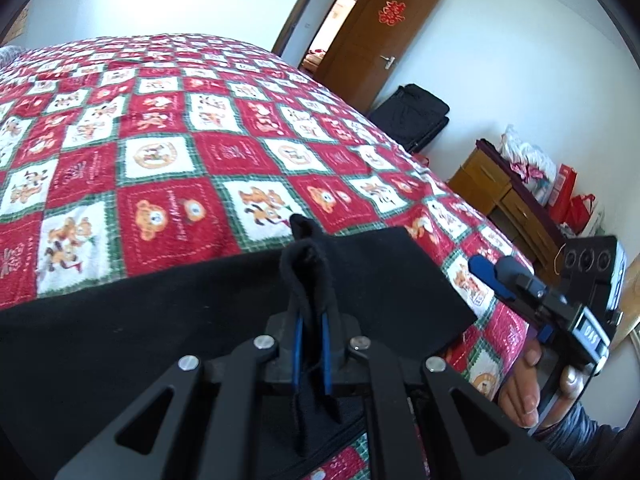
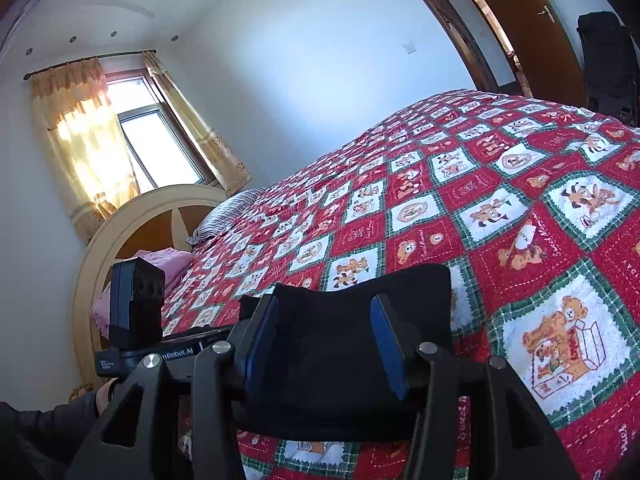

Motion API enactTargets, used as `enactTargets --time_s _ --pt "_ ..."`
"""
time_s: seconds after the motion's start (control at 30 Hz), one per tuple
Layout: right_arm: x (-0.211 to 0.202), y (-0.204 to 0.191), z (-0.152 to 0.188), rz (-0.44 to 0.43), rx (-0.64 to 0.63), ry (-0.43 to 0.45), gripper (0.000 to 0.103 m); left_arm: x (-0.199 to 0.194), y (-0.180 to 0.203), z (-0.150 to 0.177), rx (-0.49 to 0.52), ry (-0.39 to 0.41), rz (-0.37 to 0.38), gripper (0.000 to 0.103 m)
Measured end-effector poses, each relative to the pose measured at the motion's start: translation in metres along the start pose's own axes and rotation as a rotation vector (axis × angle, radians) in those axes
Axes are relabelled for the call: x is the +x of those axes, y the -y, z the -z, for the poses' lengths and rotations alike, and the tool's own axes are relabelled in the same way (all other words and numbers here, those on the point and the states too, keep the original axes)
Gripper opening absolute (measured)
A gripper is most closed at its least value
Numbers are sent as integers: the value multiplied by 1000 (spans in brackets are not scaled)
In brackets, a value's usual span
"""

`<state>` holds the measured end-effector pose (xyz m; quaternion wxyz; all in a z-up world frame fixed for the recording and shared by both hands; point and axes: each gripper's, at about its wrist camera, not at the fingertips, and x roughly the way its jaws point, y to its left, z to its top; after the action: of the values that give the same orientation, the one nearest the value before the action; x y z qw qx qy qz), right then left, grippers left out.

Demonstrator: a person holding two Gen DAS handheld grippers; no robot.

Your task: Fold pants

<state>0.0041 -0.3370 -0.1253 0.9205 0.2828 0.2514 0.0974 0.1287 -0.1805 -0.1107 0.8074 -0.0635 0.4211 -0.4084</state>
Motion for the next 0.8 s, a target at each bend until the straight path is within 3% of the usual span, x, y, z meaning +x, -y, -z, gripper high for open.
enactTargets --time_s 0.37,0.63,0.8 --pt "12 -7 7 -5 -35 -62 51 -15 -49 15 -161 -42 -20 8" --pt "16 -19 14 -7 -99 -92 51 -28 -61 18 -183 -6 -16 7" --pt "26 -23 21 -18 -122 -154 52 -27 -71 21 -193 -10 -45 8"
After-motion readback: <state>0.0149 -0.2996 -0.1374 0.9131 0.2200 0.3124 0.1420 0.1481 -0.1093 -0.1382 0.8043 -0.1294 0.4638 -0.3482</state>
